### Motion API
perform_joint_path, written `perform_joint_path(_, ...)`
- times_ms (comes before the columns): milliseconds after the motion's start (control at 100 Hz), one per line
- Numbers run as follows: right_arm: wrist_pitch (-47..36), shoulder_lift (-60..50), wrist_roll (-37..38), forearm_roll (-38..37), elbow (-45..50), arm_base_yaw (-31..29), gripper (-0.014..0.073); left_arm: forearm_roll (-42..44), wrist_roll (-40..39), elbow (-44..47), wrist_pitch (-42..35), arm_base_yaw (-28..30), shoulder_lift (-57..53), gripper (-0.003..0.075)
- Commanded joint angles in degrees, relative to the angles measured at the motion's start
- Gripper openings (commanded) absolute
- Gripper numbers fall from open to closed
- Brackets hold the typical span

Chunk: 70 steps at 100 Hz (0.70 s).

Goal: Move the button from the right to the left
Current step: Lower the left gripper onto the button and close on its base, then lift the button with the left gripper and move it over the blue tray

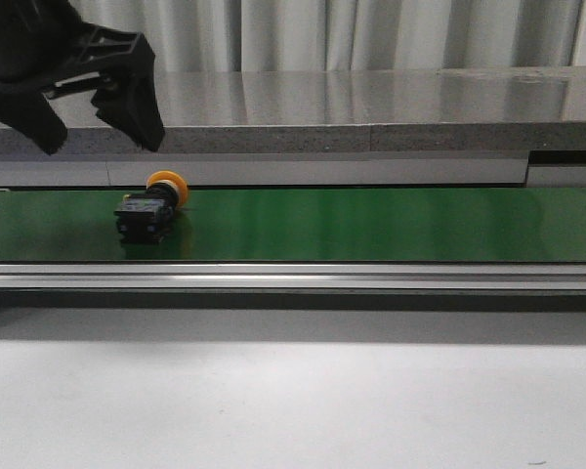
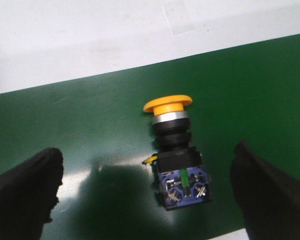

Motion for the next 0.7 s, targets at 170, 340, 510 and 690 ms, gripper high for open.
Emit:
perform_joint_path(170, -4.5, 0.2, -0.4, 0.4, -1.6, 0.0, -0.0068, -0.2, 0.1, -2.3, -3.5, -0.3, 2.8, 0.0643)
perform_joint_path(340, -4.5, 0.2, -0.4, 0.4, -1.6, 0.0, -0.0068, -0.1, 0.1, -2.3, -3.8, 1.0, 5.5, 0.0638)
perform_joint_path(510, -4.5, 0.2, -0.4, 0.4, -1.6, 0.0, -0.0068, -0.1, 0.1, -2.3, -3.5, 2.4, 7.4, 0.0512)
perform_joint_path(690, -4.5, 0.2, -0.4, 0.4, -1.6, 0.0, -0.0068, 0.5, 0.1, -2.3, -2.0, 2.7, 7.4, 0.0268)
